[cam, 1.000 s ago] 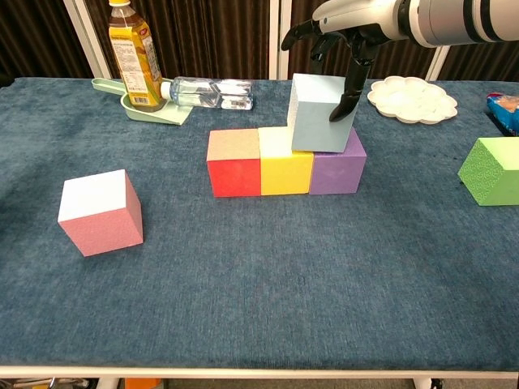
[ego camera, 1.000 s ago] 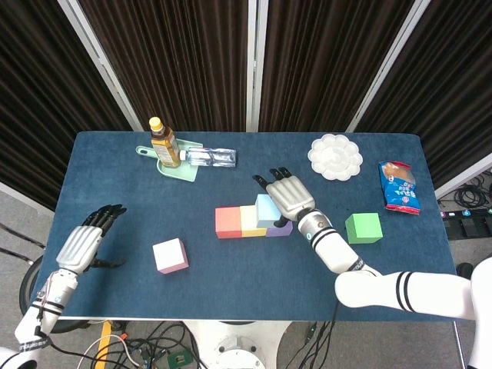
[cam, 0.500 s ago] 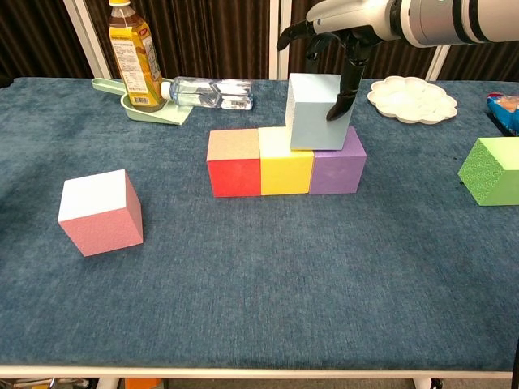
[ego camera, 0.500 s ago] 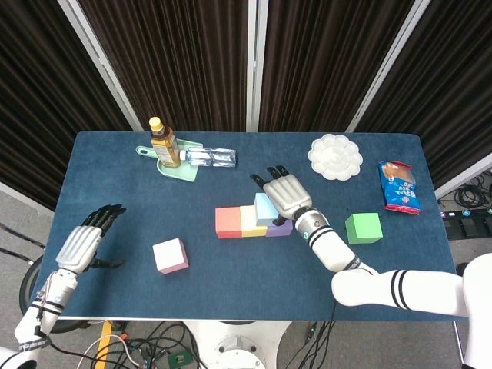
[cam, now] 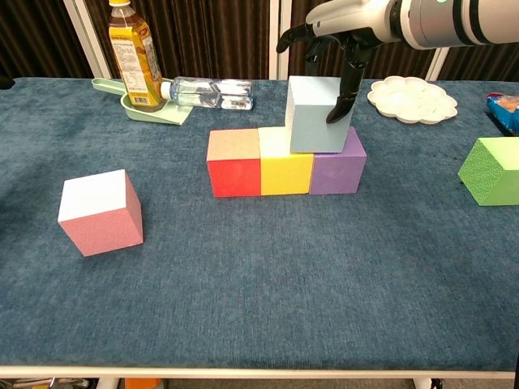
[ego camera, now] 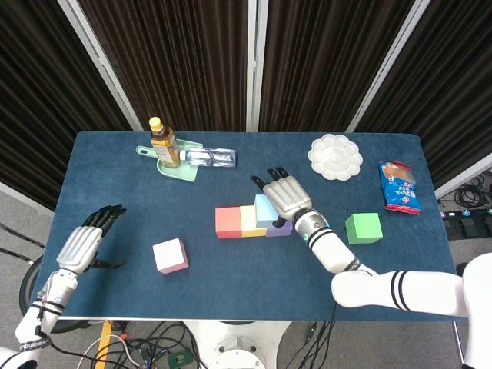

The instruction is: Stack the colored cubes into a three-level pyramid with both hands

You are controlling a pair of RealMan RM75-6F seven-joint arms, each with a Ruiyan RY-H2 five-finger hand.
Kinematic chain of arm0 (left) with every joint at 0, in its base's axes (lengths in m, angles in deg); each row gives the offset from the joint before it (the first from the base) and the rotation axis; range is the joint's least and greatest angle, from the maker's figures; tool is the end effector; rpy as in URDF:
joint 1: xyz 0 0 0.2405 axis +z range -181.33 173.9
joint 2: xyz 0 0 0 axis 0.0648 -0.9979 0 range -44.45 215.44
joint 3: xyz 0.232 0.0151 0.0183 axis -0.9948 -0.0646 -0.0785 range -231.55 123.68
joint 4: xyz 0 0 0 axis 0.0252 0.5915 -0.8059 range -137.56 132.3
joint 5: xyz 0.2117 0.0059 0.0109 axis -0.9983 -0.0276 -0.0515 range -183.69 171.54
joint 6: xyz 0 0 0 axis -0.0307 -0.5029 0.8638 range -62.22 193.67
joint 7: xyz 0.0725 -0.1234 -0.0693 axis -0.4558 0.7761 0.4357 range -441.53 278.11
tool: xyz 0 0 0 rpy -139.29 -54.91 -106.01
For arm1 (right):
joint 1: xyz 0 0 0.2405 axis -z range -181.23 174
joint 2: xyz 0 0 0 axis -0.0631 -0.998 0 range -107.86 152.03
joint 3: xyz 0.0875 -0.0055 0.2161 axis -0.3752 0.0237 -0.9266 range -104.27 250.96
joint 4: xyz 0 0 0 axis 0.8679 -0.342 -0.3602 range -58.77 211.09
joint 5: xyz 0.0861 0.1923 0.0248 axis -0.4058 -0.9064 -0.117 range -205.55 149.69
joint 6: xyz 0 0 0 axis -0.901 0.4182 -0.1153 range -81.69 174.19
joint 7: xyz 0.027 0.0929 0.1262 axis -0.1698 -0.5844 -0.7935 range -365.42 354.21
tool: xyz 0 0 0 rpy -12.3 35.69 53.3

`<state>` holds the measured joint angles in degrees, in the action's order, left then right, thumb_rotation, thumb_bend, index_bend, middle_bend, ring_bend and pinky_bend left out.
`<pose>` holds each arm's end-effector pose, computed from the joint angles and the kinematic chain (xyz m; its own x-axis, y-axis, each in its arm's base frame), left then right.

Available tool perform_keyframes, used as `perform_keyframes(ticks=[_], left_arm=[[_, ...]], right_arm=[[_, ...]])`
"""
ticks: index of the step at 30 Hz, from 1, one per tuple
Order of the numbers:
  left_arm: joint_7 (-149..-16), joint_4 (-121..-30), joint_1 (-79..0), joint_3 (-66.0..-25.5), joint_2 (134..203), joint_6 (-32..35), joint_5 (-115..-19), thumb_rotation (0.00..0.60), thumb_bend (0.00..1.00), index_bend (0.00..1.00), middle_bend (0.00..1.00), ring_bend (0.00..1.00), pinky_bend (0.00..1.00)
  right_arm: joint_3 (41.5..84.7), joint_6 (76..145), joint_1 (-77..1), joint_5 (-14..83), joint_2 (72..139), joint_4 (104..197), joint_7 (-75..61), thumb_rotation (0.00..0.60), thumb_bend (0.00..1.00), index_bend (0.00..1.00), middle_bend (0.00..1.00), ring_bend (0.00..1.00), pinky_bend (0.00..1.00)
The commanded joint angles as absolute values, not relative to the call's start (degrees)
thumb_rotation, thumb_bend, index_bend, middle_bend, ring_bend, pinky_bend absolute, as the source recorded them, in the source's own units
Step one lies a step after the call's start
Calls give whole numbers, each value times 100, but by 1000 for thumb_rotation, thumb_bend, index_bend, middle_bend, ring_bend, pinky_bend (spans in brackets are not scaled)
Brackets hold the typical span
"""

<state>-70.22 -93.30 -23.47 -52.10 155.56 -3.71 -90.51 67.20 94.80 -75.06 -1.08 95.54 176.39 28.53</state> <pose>-0.2478 0.2556 0.0764 0.1817 0.2470 0.9518 0.9736 -0.1815 -0.1387 -0.0308 -0.3715 0.0104 0.6017 -0.3537 0.7162 -0.7812 -0.4474 0.4354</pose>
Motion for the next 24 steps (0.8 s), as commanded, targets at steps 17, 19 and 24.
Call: perform_keyframes(ticks=[17, 19, 24], left_arm=[[-6959, -9309, -2330, -5221, 15549, -375, -9051, 600, 0, 101, 50, 0, 107], [-6958, -9306, -2328, -5224, 15551, -374, -9055, 600, 0, 101, 50, 0, 107], [-6970, -9306, -2330, -5220, 15552, -378, -9058, 600, 0, 101, 50, 0, 107]], right_arm=[[6723, 9486, -7533, -72, 9584, 17626, 2775, 600, 101, 0, 417, 11, 0], [6727, 9467, -7531, -73, 9581, 17620, 2761, 600, 101, 0, 396, 11, 0], [6748, 9422, -7545, -92, 9571, 17610, 2756, 600, 101, 0, 354, 11, 0]])
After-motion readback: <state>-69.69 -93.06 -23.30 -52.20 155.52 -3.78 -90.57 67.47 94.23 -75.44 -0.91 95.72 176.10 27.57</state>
